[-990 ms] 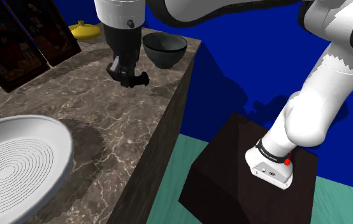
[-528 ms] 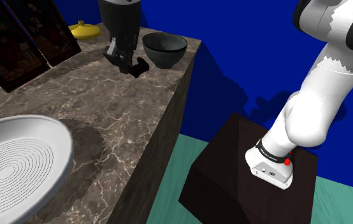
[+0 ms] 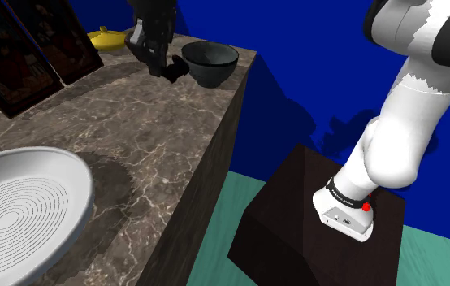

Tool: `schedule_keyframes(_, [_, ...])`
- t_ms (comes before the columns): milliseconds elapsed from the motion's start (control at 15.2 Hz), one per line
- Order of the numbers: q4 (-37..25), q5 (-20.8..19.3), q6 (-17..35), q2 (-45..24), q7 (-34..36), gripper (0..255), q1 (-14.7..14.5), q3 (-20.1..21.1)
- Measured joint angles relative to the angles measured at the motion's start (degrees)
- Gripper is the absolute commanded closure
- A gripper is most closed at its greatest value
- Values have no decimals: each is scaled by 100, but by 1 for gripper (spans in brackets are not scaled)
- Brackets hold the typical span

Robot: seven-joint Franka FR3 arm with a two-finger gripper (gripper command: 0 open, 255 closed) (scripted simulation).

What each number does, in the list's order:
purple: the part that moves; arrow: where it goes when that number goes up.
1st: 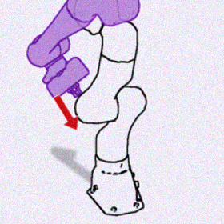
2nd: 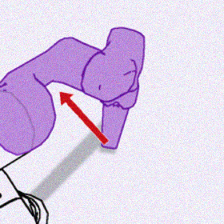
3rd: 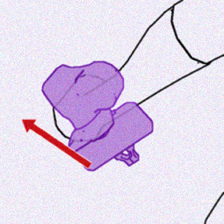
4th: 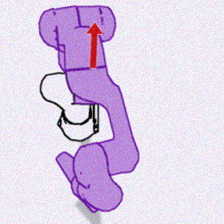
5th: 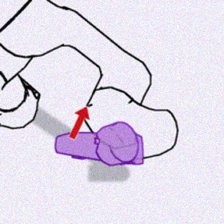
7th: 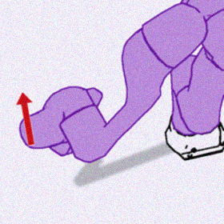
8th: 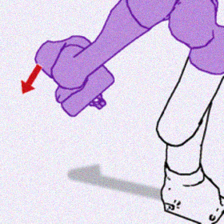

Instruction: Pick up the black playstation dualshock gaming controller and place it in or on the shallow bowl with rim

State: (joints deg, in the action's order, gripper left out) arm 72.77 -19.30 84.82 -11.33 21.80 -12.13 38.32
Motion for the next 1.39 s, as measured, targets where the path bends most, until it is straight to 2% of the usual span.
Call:
schedule_keyframes(396, [-999, -299, -681, -394, -26, 255, -300, 24])
schedule_keyframes(462, [-1004, -275, -702, -359, -86, 255, -250, 11])
schedule_keyframes(660, [-476, 69, -461, 101, -479, 255, 247, -99])
schedule_keyframes(1386, [130, 720, -55, 792, -2152, 255, 1452, -800])
